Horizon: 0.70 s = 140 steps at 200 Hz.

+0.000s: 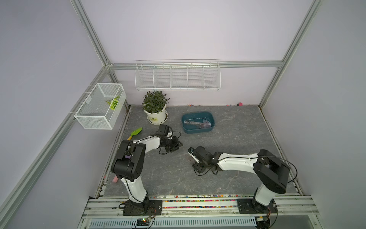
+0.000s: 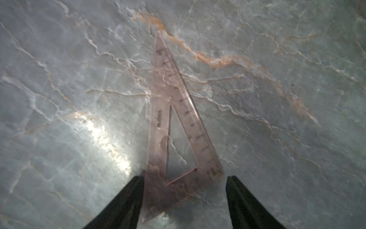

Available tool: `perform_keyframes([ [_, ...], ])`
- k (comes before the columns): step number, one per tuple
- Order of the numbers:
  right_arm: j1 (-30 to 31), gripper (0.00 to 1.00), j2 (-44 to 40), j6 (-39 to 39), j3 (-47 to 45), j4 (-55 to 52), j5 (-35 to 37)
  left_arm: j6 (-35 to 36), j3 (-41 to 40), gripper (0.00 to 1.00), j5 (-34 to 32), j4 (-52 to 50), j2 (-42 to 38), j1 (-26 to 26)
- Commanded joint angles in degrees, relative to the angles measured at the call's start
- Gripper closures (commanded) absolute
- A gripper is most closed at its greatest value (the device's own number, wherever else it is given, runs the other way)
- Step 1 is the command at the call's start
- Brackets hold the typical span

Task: Put the scattered rulers into the storage box
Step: Adjust the ruler at the center of the board.

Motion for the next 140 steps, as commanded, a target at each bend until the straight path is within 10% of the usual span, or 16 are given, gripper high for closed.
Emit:
perform_keyframes([
  [1, -2.2, 0.35, -2.4, 1.0, -3.5, -2.1, 1.0, -0.2, 1.3, 0.57, 0.8, 0.5, 1.1, -0.6],
  [140, -10.2, 0.60, -3.4, 6.1, -4.6, 5.4, -12.3, 0.7, -4.5, 0.59, 2.8, 1.3, -0.3, -4.9],
])
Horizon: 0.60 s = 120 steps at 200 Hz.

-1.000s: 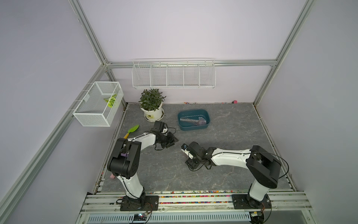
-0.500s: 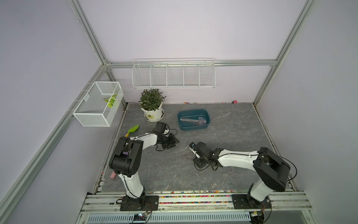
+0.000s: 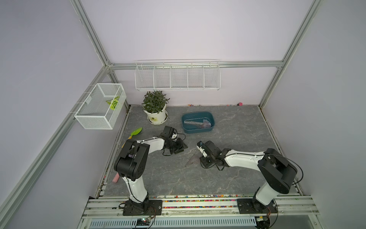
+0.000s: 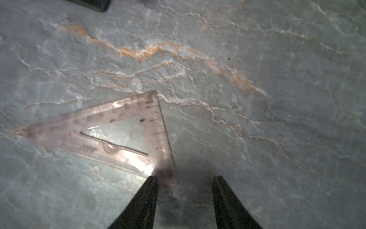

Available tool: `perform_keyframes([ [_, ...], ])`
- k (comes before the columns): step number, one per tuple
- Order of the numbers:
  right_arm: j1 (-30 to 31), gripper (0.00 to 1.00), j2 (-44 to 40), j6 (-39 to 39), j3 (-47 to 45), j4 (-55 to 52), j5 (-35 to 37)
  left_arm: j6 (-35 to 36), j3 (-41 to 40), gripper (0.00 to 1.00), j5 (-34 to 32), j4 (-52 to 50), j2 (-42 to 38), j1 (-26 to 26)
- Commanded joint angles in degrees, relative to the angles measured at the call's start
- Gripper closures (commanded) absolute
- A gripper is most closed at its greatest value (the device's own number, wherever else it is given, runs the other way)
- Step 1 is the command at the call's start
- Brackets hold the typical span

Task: Put the scattered rulers into the storage box
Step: Adjust the ruler at the center of the board.

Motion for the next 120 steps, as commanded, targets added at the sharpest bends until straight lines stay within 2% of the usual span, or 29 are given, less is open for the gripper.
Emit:
perform_keyframes([
  [1, -1.4, 0.60, -1.7, 2.6, -1.0, 0.9, -5.5, 1.1, -3.1, 0.60, 0.8, -1.9, -1.4, -0.4],
  [46, -5.4, 0.82, -3.1, 8.0, -2.5, 7.3, -17.4, 3.3, -8.5, 0.62, 2.1, -1.7, -4.8, -0.6],
  [79, -5.9, 0.89, 0.6, 10.0, -0.7, 10.1, -21.2, 2.8, -10.6, 0.61, 2.9, -1.4, -5.4, -1.7],
  [120, -5.9, 0.93, 3.7, 10.7, 0.2, 11.1, -22.4, 2.4, -11.2, 0.60, 3.7, -0.6, -4.7, -2.2],
])
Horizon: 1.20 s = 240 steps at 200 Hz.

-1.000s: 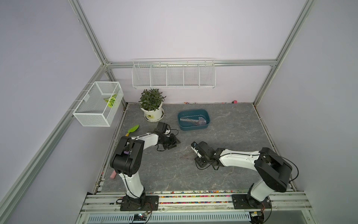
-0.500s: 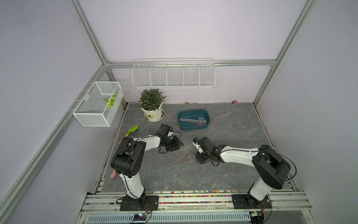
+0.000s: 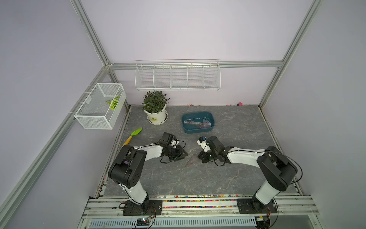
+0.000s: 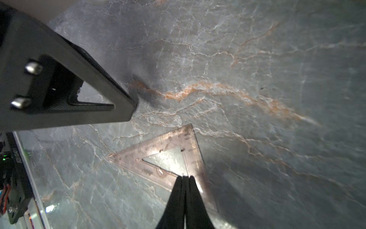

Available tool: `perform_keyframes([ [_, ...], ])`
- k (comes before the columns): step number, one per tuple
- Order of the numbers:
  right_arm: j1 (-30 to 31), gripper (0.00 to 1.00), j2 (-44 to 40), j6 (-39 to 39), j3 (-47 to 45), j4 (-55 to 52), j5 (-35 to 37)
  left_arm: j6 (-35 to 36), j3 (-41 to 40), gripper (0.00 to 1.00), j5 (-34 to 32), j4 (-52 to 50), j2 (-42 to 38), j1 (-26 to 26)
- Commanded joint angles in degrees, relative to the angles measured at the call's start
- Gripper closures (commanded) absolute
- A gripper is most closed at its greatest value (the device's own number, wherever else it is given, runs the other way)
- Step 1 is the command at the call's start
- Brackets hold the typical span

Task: Put the scattered rulers into the storage box
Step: Adjust the ruler at the center of the board.

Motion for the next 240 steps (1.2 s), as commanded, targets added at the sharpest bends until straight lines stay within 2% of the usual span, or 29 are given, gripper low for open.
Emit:
perform_keyframes([
  [1, -0.3, 0.93, 1.7, 1.5, 0.9, 1.6, -2.4, 0.3, -1.8, 0.60, -1.1, -2.6, 1.4, -0.7],
  [103, -1.7, 0.97, 4.3, 3.3, -4.5, 5.1, -1.2, 0.6, -2.1, 0.60, -1.3, -4.1, 2.8, -1.4],
  [136, -1.9, 0.97, 4.9, 4.2, -7.4, 7.6, -1.3, 0.0, -4.0, 0.60, -1.5, -5.8, 0.9, -1.6],
  [183, -1.9, 0.98, 6.4, 5.1, -9.0, 10.6, -2.1, -0.3, -5.1, 0.60, -5.1, -11.8, -2.9, -1.6],
  [203, -1.9, 0.98, 5.5, 5.2, -9.3, 10.9, -2.5, -0.7, -5.1, 0.60, -6.5, -12.8, -4.4, -1.6],
  [240, -1.9, 0.98, 2.6, 4.8, -8.3, 9.0, -2.7, -1.0, -5.5, 0.60, -5.3, -11.4, -4.1, -1.6],
])
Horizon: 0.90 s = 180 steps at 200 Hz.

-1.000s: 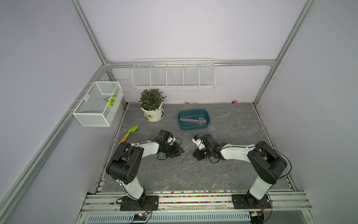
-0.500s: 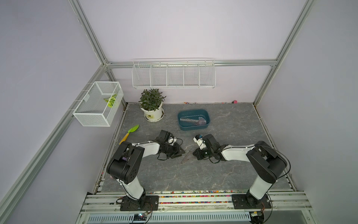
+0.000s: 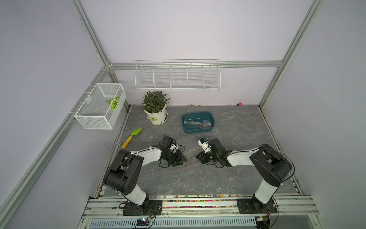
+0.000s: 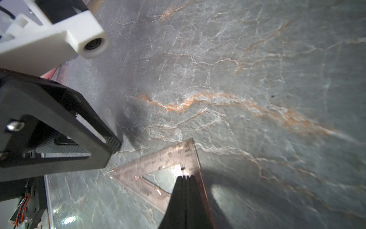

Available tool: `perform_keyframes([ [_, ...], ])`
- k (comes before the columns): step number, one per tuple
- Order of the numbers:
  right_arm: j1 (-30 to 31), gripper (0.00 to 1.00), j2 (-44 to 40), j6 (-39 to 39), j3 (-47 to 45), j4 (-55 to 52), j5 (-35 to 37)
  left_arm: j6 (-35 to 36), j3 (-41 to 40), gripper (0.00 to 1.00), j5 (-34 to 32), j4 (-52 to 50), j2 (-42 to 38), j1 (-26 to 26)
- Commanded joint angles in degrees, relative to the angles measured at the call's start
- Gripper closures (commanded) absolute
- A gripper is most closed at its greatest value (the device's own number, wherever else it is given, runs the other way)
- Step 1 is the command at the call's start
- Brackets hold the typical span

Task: Put the scattered rulers into the storage box
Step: Adjust the ruler at the center of the board.

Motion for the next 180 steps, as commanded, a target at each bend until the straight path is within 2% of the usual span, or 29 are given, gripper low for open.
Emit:
perform_keyframes([
  [1, -0.3, 0.98, -0.2, 0.3, -1.6, -8.3, 1.2, -0.4, -2.3, 0.60, -3.8, -4.5, 1.1, -0.2],
  [86, -0.5, 0.99, 2.7, 2.1, -4.1, -4.2, 1.5, -0.2, -7.2, 0.59, 0.1, -4.3, 2.5, -0.8],
  [180, -0.6, 1.00, 1.0, 3.5, -7.0, -1.5, 0.7, -1.3, -6.7, 0.59, 1.0, 0.6, 7.5, -1.1],
])
